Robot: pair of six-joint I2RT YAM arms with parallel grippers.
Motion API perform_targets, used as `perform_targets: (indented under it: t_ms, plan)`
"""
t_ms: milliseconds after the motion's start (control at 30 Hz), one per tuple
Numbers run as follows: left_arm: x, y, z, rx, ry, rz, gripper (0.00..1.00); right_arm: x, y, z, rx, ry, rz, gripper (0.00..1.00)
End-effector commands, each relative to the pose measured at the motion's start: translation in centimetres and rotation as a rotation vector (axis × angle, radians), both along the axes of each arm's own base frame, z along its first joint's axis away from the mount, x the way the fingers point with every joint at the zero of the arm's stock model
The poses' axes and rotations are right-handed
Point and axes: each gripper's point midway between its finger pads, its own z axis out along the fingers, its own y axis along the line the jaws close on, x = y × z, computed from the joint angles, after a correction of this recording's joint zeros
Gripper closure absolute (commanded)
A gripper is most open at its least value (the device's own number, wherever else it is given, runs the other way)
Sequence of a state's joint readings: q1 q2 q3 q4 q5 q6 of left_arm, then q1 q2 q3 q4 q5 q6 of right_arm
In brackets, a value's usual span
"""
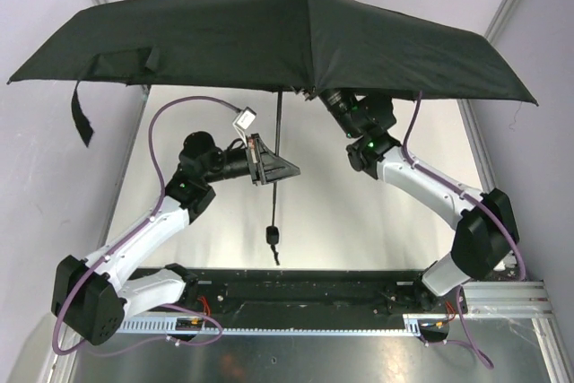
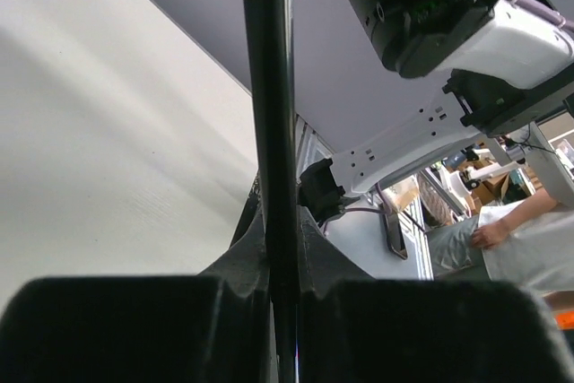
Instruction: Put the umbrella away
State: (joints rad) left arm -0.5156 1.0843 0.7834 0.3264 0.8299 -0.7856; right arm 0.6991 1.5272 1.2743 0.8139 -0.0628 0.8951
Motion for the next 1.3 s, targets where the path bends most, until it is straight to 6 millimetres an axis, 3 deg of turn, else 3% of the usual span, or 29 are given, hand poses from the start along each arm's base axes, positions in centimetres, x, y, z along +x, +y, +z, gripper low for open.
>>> perform_targets:
  t_ms: [0,233,433,533,567,600,633,700,800,933,1067,1167,1267]
  plan:
    - [-0.7,0.4,3.2,-0.055,-0.179,-0.008,1.00,2.0,-1.2,3.9,0.090,-0.060,-0.039,0.30]
    - [-0.9,0.3,3.3,-0.058,-0.182,-0.024,1.00,5.6,-0.9,5.4,0.105,-0.051,-0.034,0.30]
    - [-0.9,0.3,3.1,-0.058,-0.171,-0.032,1.00,7.8,-1.2,6.3,0.134,-0.021,-0.043,0.40]
    - [-1.0,0.3,3.1,-0.059,-0.174,-0.034,1.00,8.8,-1.2,6.5,0.135,-0.003,-0.046,0.56]
    - [-1.0,0.3,3.1,-0.059,-0.175,-0.034,1.00,9.0,-1.1,6.5,0.134,-0.002,-0.042,0.66]
    - [-1.0,0.3,3.1,-0.059,-0.176,-0.034,1.00,9.1,-1.0,6.6,0.131,-0.010,-0.032,0.83]
    - [-0.9,0.3,3.1,-0.059,-0.174,-0.031,1.00,9.1,-1.1,6.7,0.131,-0.020,-0.024,0.91]
    - [-0.7,0.5,3.1,-0.059,-0.173,-0.020,1.00,9.3,-0.9,6.1,0.104,-0.002,-0.018,0.98]
    - [0.4,1.3,3.3,-0.061,-0.170,0.021,1.00,8.1,-0.4,4.8,0.027,0.036,0.027,1.00]
    - [2.4,3.0,3.3,-0.060,-0.147,0.100,1.00,4.6,0.6,-1.0,-0.039,0.158,0.129,1.00]
    - [2.9,3.3,4.1,-0.071,-0.136,0.112,1.00,-0.6,3.2,-6.7,-0.057,0.245,0.222,1.00]
    - [2.7,2.6,5.2,-0.085,-0.139,0.094,1.00,-2.5,3.8,-7.4,-0.014,0.250,0.246,1.00]
    - [2.4,1.7,5.4,-0.090,-0.116,0.076,1.00,-0.9,1.8,-5.9,0.047,0.240,0.186,1.00]
